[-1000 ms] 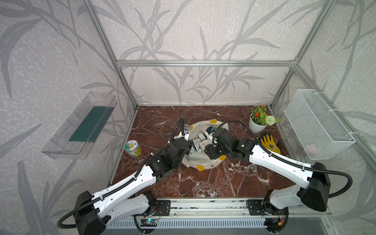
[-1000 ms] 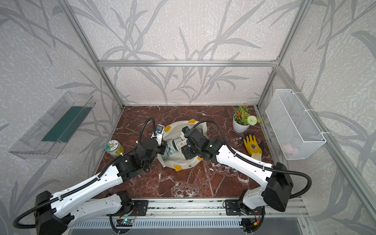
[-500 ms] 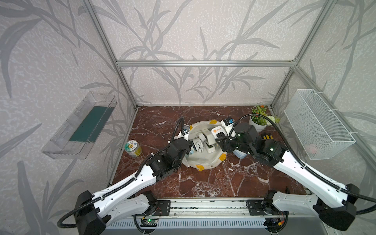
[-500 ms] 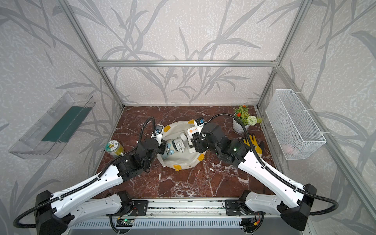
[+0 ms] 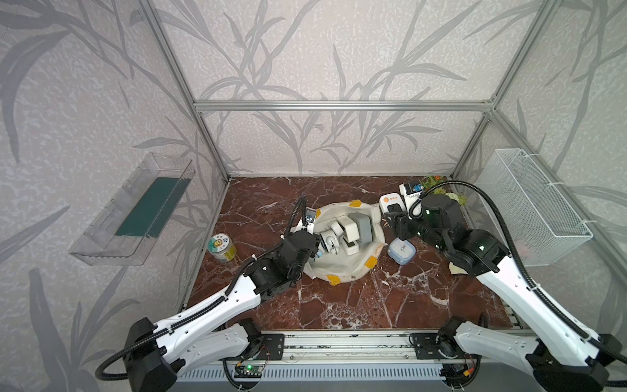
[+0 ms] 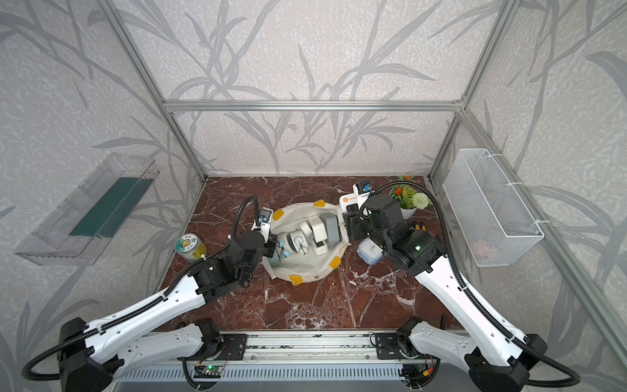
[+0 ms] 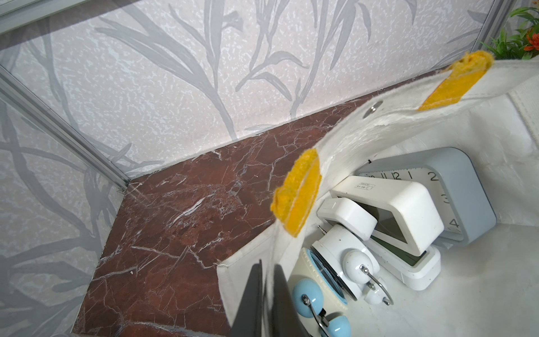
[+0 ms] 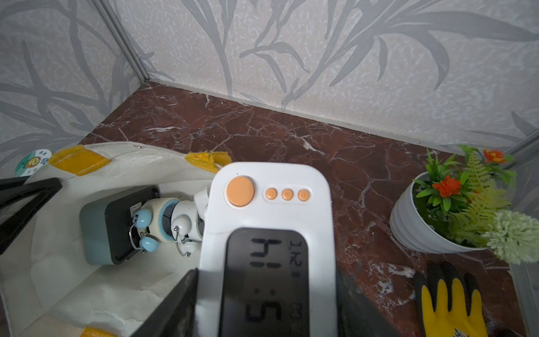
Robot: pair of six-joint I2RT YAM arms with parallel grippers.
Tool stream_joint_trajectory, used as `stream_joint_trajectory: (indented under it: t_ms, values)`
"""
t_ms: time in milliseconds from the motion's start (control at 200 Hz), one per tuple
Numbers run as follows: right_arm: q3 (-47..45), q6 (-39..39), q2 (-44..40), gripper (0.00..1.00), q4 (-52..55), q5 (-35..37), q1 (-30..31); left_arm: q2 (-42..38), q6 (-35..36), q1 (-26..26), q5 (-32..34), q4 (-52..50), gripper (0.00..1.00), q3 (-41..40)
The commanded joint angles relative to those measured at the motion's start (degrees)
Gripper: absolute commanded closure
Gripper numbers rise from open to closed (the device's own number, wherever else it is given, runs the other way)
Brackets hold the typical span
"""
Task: Take the alarm clock out of the canvas bag
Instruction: Pick up the alarm from the canvas bag, then place the alarm at the center of the board.
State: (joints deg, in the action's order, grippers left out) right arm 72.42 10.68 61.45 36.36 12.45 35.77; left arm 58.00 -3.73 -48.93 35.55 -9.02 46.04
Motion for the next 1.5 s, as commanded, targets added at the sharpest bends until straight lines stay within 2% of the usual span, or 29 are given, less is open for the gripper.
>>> stream_joint_trajectory:
  t_ms: [0,245,560,970,1495]
  values:
    - [-1.1,-0.9,-0.5,0.55,-0.1,0.3,-2.3,-0.7,-1.0,-0.1,2.1,0.4,1.00,2.3]
    - [-8.2,0.0,1.5,0.55,-5.3,-2.6,-8.1,-0.7,-0.9,-0.1,1.9,0.7,1.00,2.1]
    - [-14.0,0.4,8.1,0.55,-14.8,-3.9,-11.4,-0.8,-1.2,-0.2,1.7,0.9,1.00,2.2]
    - [-14.5,1.7,21.0,0.55,-22.8,-5.4,-14.4,-1.0,-1.1,-0.1,1.4,0.8,1.00,2.2]
    - [-9.9,3.1,36.0,0.57,-22.7,-5.1,-15.6,-1.5,-0.7,-0.1,1.4,0.9,1.00,2.0]
